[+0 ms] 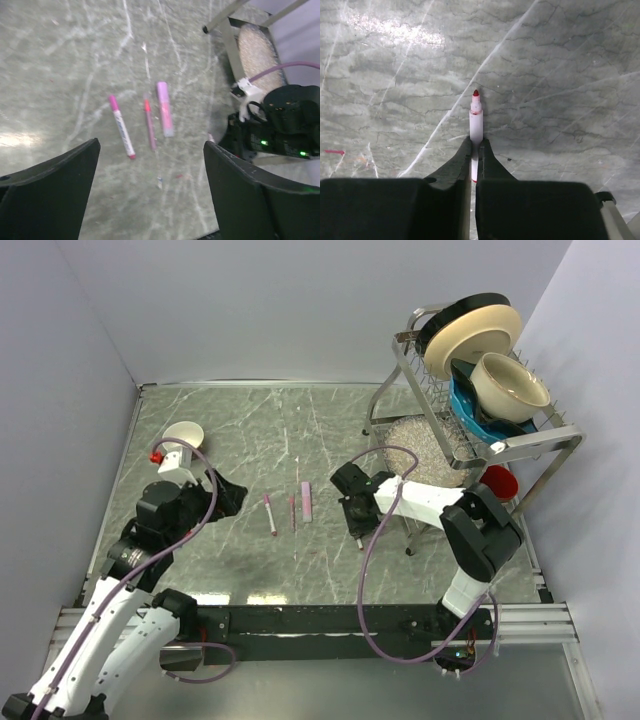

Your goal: Insert the pens into the pen caps

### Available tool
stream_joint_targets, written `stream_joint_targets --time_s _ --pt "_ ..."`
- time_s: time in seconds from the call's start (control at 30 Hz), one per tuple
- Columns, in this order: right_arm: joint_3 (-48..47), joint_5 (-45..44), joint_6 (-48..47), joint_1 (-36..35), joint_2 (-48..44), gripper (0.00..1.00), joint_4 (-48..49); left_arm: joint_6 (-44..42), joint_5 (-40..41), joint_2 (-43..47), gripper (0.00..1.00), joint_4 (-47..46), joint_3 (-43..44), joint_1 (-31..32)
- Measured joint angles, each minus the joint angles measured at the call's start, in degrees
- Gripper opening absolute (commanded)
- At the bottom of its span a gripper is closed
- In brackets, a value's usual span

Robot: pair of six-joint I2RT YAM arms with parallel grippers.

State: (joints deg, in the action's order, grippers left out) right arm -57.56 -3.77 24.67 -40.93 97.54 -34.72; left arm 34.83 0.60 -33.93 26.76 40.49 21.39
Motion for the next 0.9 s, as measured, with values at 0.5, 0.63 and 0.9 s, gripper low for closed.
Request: stream_joint_targets --time_s 0.5,0.63,0.9 --pt "-4.70 -1.16 5.62 -14.51 -15.56 0.00 5.55 15.93 -19.80 -9.64 0.70 -11.17 -8.46 0.13" --pt "-10.29 -1.11 7.13 -18.49 -16.13 0.00 7.04 18.08 -22.03 -10.84 0.66 -15.30 -8.48 0.68" --pt "-14.99 -1.36 8.98 -21.90 -16.09 0.00 7.21 20.72 -23.71 -12.04 0.66 -20.31 -8.48 2.36"
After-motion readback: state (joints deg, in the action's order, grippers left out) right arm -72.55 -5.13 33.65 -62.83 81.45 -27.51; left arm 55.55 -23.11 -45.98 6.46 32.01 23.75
